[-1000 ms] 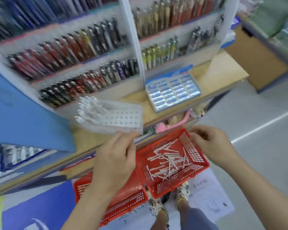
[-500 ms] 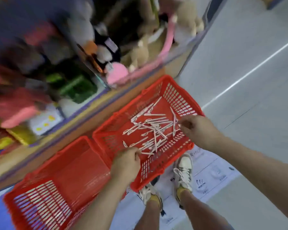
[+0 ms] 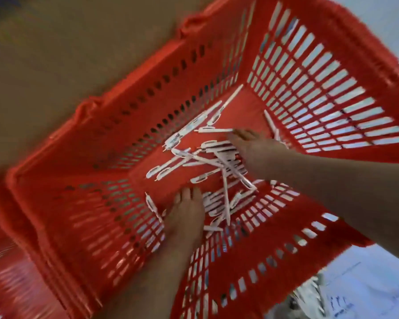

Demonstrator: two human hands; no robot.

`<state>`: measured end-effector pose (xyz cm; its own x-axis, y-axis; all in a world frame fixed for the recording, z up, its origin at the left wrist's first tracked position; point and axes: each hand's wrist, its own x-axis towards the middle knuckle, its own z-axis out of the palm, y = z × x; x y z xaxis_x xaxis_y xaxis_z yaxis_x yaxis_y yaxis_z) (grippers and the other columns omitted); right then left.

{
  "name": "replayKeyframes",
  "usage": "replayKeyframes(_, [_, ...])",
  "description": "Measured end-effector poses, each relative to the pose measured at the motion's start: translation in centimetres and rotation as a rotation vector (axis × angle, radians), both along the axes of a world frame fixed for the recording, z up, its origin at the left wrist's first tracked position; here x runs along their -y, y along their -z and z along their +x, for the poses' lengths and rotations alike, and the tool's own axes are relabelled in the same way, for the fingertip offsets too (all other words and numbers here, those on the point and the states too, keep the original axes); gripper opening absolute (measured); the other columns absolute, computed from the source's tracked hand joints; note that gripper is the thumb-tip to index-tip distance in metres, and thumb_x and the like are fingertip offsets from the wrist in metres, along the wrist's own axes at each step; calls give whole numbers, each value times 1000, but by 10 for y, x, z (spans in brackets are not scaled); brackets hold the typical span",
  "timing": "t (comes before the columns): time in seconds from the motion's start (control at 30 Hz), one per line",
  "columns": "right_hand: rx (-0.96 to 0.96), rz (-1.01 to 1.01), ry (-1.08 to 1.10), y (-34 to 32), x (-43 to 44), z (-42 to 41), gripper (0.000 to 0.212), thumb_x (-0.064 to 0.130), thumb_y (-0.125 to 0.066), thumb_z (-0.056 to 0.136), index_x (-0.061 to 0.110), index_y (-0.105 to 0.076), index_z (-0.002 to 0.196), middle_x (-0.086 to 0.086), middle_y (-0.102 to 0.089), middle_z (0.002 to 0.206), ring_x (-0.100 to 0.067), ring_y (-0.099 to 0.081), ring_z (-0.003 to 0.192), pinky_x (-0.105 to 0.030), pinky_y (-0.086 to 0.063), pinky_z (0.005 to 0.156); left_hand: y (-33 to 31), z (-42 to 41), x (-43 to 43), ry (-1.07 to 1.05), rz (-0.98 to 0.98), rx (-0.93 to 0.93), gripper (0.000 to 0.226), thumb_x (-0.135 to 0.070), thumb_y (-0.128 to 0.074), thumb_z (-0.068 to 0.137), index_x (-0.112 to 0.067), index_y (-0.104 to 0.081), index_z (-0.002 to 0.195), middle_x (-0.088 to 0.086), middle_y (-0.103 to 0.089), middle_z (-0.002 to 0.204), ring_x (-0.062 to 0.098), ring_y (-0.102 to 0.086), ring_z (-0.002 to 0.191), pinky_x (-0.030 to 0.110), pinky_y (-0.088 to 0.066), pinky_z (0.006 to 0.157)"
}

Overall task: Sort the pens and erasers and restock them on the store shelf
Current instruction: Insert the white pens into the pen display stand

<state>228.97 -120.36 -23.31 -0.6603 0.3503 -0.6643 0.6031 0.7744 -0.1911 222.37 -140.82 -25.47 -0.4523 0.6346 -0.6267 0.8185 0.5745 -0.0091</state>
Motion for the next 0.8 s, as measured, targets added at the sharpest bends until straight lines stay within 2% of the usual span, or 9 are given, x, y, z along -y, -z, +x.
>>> replayKeyframes(0.1, [21,117,-60,13,7,-6,52,15,-44,92,20,-29,141,-10,-34,142,-32,-34,129,-48,-43,94,4,-2,1,69,-43,52,36,-13,-56,83,-17,-45,117,7,-55,119,28,-54,109,39,-46,86])
replayKeyframes(0.23, [153,170,-161,17,2,-13,39,22,-42,94,18,-45,133,-9,-42,137,-29,-37,128,-47,-38,98,6,-13,-1,75,-57,149,27,-11,-49,89,-12,-49,116,11,-60,117,31,-60,105,39,-48,86])
replayKeyframes(0.33, [255,154,-212,19,-1,1,35,23,-48,93,20,-52,128,-8,-46,134,-27,-43,124,-45,-41,98,-1,-23,-5,-74,8,218,24,-11,-46,92,-13,-51,115,12,-66,110,33,-63,101,39,-48,81])
replayKeyframes(0.43, [158,26,-28,10,-3,6,34,19,-46,94,18,-52,127,-7,-60,121,-27,-59,108,-37,-49,87,-20,-30,-11,-470,168,411,10,-15,-49,94,-13,-57,99,10,-68,94,32,-63,93,37,-47,78])
replayKeyframes(0.5, [12,-83,136,-11,-6,-2,27,20,-43,97,10,-54,120,-11,-63,111,-29,-61,98,-30,-46,77,-46,-29,-18,-774,279,582,11,-14,-49,95,-18,-58,91,2,-68,79,27,-67,82,37,-53,74])
replayKeyframes(0.57, [-149,-265,360,-42,-9,-11,22,24,-45,98,8,-60,101,-7,-63,85,-22,-60,75,-28,-42,66,-78,-27,-23,-973,366,693,13,-13,-50,96,-18,-61,89,1,-69,74,25,-69,75,41,-57,70])
replayKeyframes(0.67, [-341,-614,780,-106,-2,-16,33,26,-52,96,9,-54,68,-4,-53,53,-14,-47,44,-20,-38,47,-137,-21,-37,-1259,500,922,12,-15,-54,95,-8,-62,88,7,-72,76,22,-70,70,37,-59,63])
replayKeyframes(0.73, [-403,-791,985,-149,10,-13,31,27,-55,95,8,-56,71,-8,-54,57,-16,-49,48,-23,-42,52,-179,-18,-51,-1349,588,1030,15,-15,-53,95,-6,-62,87,12,-73,81,22,-70,71,32,-57,60])
replayKeyframes(0.8, [-439,-944,1124,-195,23,-7,24,24,-56,95,9,-60,77,-7,-60,67,-17,-58,59,-32,-49,64,-223,-15,-63,-1363,669,1082,15,-14,-52,95,-5,-64,89,15,-73,89,25,-71,79,34,-58,68])
